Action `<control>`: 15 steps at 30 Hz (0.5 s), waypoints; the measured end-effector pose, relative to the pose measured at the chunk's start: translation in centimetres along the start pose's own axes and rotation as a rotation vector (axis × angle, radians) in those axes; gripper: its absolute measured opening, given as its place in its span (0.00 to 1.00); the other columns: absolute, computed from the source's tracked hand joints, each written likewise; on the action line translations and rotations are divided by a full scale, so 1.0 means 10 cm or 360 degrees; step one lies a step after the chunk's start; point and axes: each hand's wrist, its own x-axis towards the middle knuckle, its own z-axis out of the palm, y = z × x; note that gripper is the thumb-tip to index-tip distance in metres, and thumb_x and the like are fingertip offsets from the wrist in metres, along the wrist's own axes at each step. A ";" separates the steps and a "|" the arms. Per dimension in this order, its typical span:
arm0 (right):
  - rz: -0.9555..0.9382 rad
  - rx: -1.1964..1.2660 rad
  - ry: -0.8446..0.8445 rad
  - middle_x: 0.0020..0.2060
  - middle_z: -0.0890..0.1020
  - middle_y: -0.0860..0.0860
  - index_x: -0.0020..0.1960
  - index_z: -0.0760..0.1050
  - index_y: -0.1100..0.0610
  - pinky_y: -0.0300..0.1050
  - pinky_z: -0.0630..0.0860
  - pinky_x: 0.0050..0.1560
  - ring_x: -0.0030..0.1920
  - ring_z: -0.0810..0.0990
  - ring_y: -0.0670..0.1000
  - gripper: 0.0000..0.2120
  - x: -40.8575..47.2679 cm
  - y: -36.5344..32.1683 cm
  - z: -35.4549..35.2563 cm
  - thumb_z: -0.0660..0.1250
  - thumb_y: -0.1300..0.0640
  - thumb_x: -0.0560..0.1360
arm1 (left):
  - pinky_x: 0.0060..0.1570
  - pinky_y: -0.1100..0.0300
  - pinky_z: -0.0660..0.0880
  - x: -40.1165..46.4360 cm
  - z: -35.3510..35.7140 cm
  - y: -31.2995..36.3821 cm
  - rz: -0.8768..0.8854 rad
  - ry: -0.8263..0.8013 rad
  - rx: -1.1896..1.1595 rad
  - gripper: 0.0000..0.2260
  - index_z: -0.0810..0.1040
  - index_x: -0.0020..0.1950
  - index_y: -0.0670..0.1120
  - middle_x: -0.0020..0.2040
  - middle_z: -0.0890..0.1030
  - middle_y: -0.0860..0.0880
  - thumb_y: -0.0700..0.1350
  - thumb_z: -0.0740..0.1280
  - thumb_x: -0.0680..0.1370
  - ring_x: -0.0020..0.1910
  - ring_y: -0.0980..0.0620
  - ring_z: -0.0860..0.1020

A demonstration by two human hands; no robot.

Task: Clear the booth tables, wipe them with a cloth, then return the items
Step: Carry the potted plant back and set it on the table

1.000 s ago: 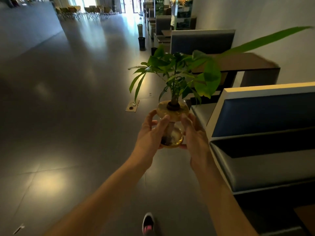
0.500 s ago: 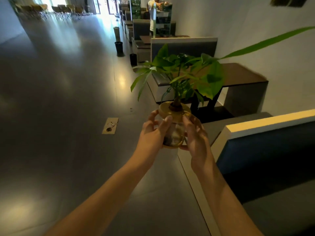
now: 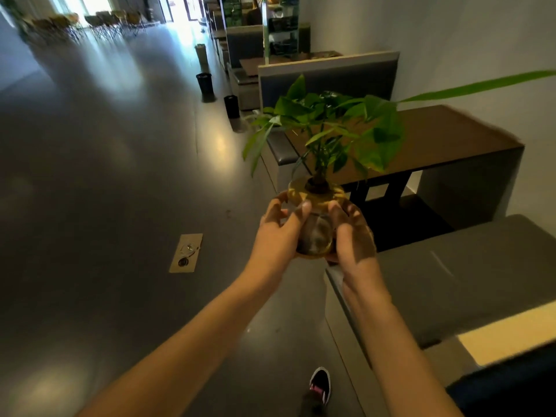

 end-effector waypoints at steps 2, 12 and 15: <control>-0.0021 -0.0023 0.0007 0.57 0.83 0.53 0.57 0.80 0.46 0.61 0.80 0.58 0.57 0.82 0.53 0.18 0.55 -0.03 0.00 0.66 0.40 0.70 | 0.40 0.63 0.81 0.53 0.13 0.01 0.0002 0.0029 0.0028 0.06 0.77 0.58 0.62 0.66 0.76 0.46 0.54 0.67 0.81 0.56 0.54 0.81; 0.0150 -0.0081 0.0018 0.53 0.84 0.52 0.48 0.78 0.46 0.62 0.78 0.60 0.54 0.82 0.51 0.02 2.88 -0.20 0.22 0.67 0.51 0.78 | 0.52 0.49 0.83 2.81 0.48 0.08 -0.0025 0.0167 0.0078 0.20 0.72 0.68 0.63 0.66 0.76 0.47 0.62 0.69 0.76 0.60 0.52 0.80; 0.0249 -0.0060 0.0060 0.53 0.83 0.51 0.48 0.77 0.45 0.61 0.78 0.61 0.56 0.81 0.52 0.04 3.49 -0.14 0.29 0.66 0.54 0.80 | 0.53 0.47 0.83 3.42 0.53 0.06 -0.0041 0.0160 0.0102 0.26 0.72 0.67 0.65 0.67 0.76 0.47 0.67 0.69 0.70 0.61 0.51 0.80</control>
